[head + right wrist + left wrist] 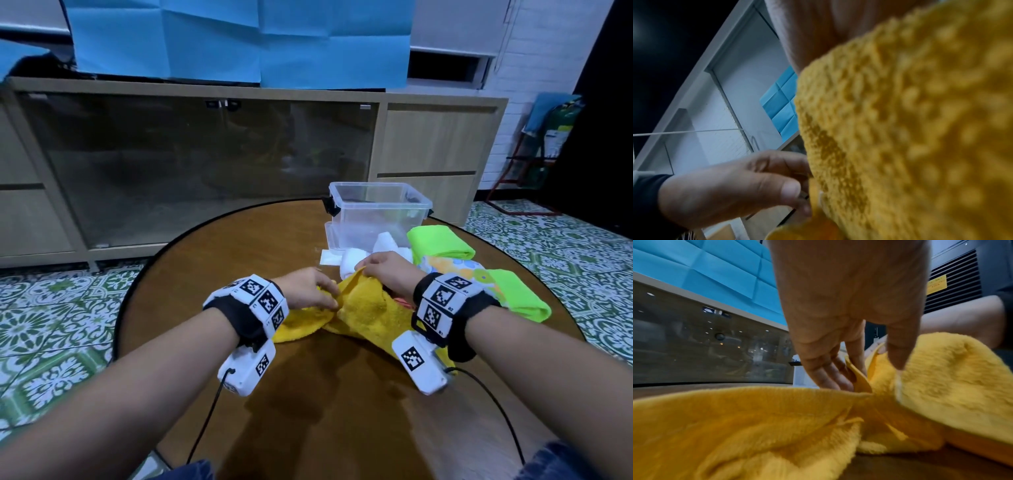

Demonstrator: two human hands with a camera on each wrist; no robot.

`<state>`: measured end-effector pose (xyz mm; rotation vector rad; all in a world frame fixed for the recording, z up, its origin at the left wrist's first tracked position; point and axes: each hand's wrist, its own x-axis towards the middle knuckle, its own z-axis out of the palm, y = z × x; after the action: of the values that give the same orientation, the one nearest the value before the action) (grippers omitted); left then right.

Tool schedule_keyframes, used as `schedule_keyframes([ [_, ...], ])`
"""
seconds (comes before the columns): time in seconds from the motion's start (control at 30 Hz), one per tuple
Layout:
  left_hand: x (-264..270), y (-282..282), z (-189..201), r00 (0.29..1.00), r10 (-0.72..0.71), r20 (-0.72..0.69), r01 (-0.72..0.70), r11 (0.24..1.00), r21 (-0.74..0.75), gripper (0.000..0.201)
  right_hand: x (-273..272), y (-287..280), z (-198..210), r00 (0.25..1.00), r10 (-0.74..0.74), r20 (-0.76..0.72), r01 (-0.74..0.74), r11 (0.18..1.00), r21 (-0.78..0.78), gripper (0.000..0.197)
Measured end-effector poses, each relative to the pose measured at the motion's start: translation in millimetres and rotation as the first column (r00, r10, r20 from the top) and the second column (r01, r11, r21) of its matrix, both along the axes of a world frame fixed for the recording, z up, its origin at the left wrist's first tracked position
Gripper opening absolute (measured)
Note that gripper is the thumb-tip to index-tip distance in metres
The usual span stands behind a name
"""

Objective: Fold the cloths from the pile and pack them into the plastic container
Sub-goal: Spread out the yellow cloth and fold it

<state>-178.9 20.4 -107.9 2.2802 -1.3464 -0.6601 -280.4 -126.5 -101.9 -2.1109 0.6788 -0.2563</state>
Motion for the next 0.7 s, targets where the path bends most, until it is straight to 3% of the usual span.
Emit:
schedule_keyframes([
  [0.1, -5, -7, -12, 0.996, -0.082, 0.023, 0.080, 0.995, 0.065, 0.055, 1, -2, -1, 0.998, -0.001, 0.055, -0.002, 0.999, 0.043, 0.018],
  [0.27, -5, -13, -21, 0.998, -0.007, 0.061, 0.012, 0.997, -0.081, 0.029, 2, -3, 0, 0.995, -0.027, 0.092, 0.024, 0.999, 0.036, 0.027],
  [0.37, 2, -9, -13, 0.994, 0.107, -0.035, -0.112, 0.966, -0.233, 0.022, -3, -2, 4, 0.995, -0.036, -0.097, 0.021, 0.988, -0.154, 0.032],
  [0.43, 9, -2, -5, 0.974, 0.161, -0.161, -0.208, 0.916, -0.344, 0.018, -9, 0, 2, 0.941, -0.032, -0.337, -0.065, 0.960, -0.272, 0.037],
  [0.5, 14, 2, -1, 0.965, 0.160, -0.209, -0.232, 0.892, -0.387, 0.014, -14, 3, 2, 0.886, 0.014, -0.463, -0.186, 0.926, -0.328, 0.033],
  [0.53, 14, 3, -1, 0.967, 0.153, -0.205, -0.224, 0.895, -0.387, 0.013, -15, 2, 4, 0.891, 0.074, -0.448, -0.219, 0.934, -0.281, 0.027],
  [0.6, 12, 3, -2, 0.971, 0.150, -0.184, -0.211, 0.900, -0.381, 0.012, -15, 2, 9, 0.970, 0.188, -0.154, -0.207, 0.971, -0.122, 0.018],
  [0.67, 9, 0, -4, 0.969, 0.151, -0.197, -0.220, 0.890, -0.399, 0.011, -9, 6, 13, 0.972, 0.213, 0.103, -0.214, 0.977, 0.002, 0.014],
  [0.7, 8, -1, -5, 0.968, 0.150, -0.203, -0.223, 0.884, -0.411, 0.011, -6, 8, 12, 0.964, 0.235, 0.125, -0.235, 0.972, -0.016, 0.011],
])
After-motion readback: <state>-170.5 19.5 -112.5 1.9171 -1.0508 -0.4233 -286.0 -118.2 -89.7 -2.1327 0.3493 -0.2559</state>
